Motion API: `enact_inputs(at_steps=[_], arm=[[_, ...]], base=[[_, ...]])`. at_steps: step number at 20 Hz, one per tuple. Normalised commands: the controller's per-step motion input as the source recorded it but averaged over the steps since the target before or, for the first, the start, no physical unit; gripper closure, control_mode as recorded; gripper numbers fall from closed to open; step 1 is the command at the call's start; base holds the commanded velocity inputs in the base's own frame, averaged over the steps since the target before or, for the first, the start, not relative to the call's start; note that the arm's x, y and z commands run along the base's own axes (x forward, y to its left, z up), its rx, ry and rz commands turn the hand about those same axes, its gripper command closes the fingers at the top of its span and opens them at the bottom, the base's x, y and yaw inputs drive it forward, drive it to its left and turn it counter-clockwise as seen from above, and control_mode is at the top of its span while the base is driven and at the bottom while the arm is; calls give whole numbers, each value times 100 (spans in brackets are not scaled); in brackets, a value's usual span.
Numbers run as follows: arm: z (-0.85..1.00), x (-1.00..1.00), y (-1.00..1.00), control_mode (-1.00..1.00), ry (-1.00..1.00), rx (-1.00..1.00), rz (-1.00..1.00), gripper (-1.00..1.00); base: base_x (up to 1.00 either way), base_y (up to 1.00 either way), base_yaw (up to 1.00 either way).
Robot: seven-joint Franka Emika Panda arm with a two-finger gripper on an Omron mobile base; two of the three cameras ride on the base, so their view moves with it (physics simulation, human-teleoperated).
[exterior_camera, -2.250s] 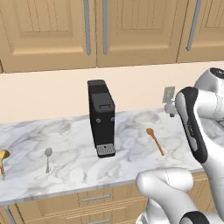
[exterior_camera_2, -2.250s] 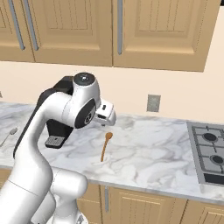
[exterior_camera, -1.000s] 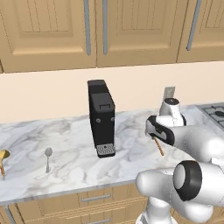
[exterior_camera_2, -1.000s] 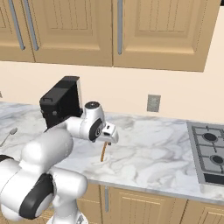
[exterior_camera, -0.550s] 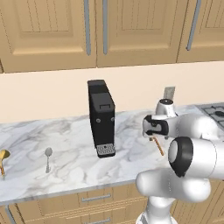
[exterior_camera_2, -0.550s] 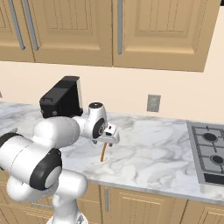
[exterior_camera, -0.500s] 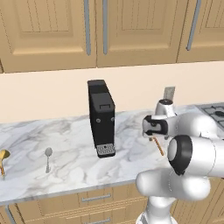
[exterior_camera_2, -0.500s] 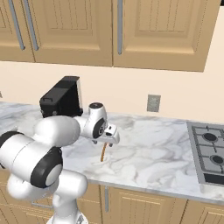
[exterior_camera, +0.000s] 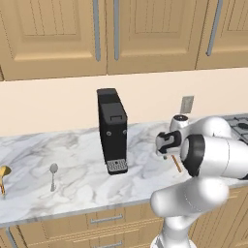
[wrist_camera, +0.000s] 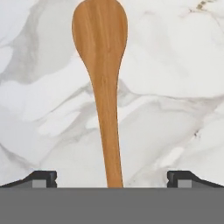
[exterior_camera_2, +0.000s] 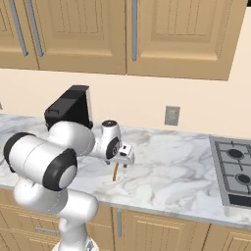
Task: Organize the utensils by type. Pick up the wooden spoons from the counter and place them in the open cabinet. Then pick up the metallic utensils from the counter and place them in the open drawer.
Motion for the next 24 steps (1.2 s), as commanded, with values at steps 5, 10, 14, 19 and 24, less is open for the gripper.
enact_inputs(at_steps=[5, 10, 14, 19, 24], arm=[[-22, 12, 0, -100, 0, 0, 0, -100], [-22, 6, 0, -100, -1, 0, 0, -100], [-19, 5, 0, -100, -2, 0, 0, -100], [-14, 0, -2, -100, -2, 0, 0, 100], [-6, 0, -6, -100, -9, 4, 10, 100]], base=[[0, 0, 0], [0, 0, 0], [0, 0, 0], [0, 0, 0], [0, 0, 0]])
